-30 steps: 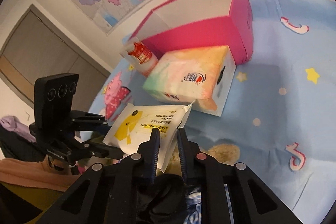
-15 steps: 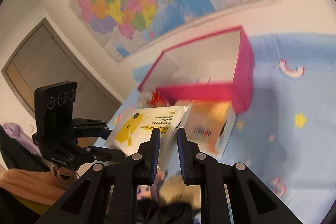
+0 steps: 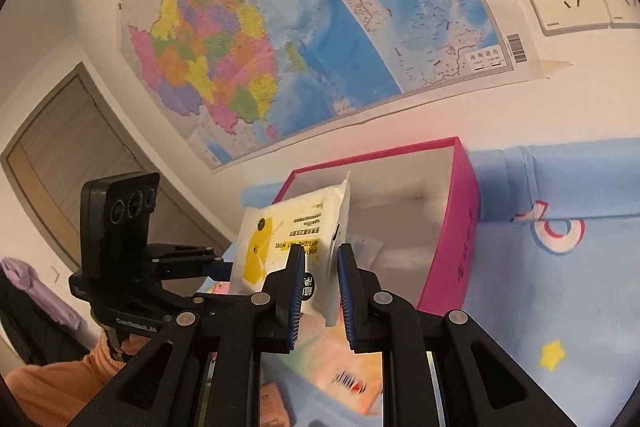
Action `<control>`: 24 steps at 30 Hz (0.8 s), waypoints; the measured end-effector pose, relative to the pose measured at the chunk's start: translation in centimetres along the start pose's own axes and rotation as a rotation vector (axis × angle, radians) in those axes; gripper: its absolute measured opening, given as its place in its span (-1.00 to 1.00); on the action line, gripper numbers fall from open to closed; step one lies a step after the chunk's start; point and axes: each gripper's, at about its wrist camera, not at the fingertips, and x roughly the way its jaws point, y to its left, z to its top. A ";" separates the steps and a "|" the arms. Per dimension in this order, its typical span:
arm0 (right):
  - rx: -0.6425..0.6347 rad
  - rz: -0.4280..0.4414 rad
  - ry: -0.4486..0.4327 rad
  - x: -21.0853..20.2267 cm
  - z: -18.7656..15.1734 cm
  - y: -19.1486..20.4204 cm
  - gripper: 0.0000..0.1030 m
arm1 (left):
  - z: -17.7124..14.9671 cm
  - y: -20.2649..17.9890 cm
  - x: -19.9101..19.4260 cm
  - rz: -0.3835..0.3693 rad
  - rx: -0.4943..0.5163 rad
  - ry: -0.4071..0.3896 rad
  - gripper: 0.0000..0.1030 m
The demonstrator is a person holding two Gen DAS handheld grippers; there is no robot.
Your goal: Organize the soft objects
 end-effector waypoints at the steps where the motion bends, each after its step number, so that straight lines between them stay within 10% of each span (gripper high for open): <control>1: 0.003 -0.002 0.005 0.3 0.1 -0.2 -0.68 | 0.5 0.3 0.7 0.007 -0.008 0.014 -0.08; 24: 0.044 -0.140 0.061 2.5 0.1 -2.0 -0.38 | 2.7 4.6 5.0 0.071 -0.176 0.098 -0.04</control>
